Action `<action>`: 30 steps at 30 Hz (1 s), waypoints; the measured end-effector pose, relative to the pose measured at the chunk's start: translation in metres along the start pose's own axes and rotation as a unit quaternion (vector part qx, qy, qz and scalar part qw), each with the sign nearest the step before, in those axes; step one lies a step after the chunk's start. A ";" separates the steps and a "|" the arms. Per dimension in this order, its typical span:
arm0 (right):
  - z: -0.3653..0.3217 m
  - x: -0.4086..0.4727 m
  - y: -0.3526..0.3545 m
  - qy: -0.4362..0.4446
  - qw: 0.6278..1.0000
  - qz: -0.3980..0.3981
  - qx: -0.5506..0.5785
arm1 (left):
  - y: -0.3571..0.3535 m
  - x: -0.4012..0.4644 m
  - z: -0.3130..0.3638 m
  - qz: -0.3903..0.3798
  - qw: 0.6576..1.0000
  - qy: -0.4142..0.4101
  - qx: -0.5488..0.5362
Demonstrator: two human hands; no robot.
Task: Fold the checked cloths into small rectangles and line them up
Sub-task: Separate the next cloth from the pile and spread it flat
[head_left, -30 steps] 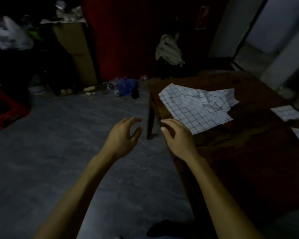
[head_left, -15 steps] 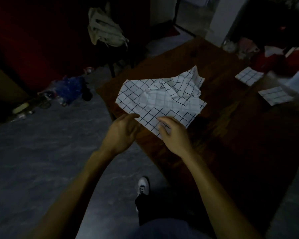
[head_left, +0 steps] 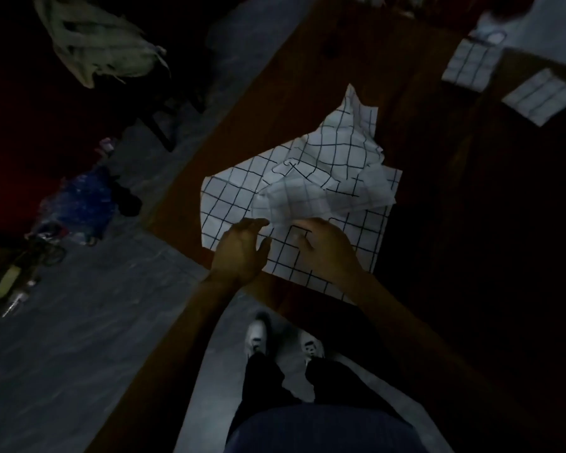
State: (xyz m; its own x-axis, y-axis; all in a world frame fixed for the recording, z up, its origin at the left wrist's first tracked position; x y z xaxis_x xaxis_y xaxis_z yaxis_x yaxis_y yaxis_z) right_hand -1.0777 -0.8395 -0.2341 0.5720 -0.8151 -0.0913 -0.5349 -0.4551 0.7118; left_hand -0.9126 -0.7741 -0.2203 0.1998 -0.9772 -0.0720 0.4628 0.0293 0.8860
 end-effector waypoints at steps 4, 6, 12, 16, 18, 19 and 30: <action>-0.002 0.016 -0.019 -0.048 0.999 0.009 -0.007 | -0.026 0.034 -0.036 -0.024 0.998 -0.025 0.046; -0.003 0.020 -0.029 -0.073 0.997 0.026 -0.001 | -0.037 0.051 -0.052 -0.047 0.995 -0.045 0.074; 0.005 0.035 -0.061 -0.141 0.988 0.056 0.014 | -0.052 0.088 -0.072 -0.142 0.973 -0.100 0.150; 0.004 0.045 -0.074 -0.169 0.983 0.073 0.014 | -0.057 0.104 -0.087 -0.142 0.967 -0.154 0.147; -0.001 0.048 -0.075 -0.179 0.979 0.095 -0.002 | -0.052 0.112 -0.088 -0.130 0.966 -0.175 0.138; -0.003 0.051 -0.074 -0.177 0.978 0.105 -0.021 | -0.049 0.116 -0.087 -0.121 0.967 -0.188 0.123; -0.001 0.072 -0.022 -0.159 0.953 0.206 -0.155 | 0.035 0.125 -0.030 -0.051 0.948 -0.314 0.013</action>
State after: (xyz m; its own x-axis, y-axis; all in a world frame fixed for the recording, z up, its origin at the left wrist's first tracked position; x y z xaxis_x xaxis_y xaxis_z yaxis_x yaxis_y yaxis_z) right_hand -1.0243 -0.8876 -0.2554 0.1094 -0.9915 0.0698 -0.4353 0.0154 0.9002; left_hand -0.8454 -0.8890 -0.2119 -0.4016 -0.9078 0.1210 0.4298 -0.0701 0.9002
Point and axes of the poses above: each hand's wrist, its own x-axis towards the middle knuckle, its own y-axis out of the back of the hand, z = x × y, the point moved 1 cm from there along x, towards the middle knuckle, and after that the axes turned 2 degrees about y, right-handed, at the moved point
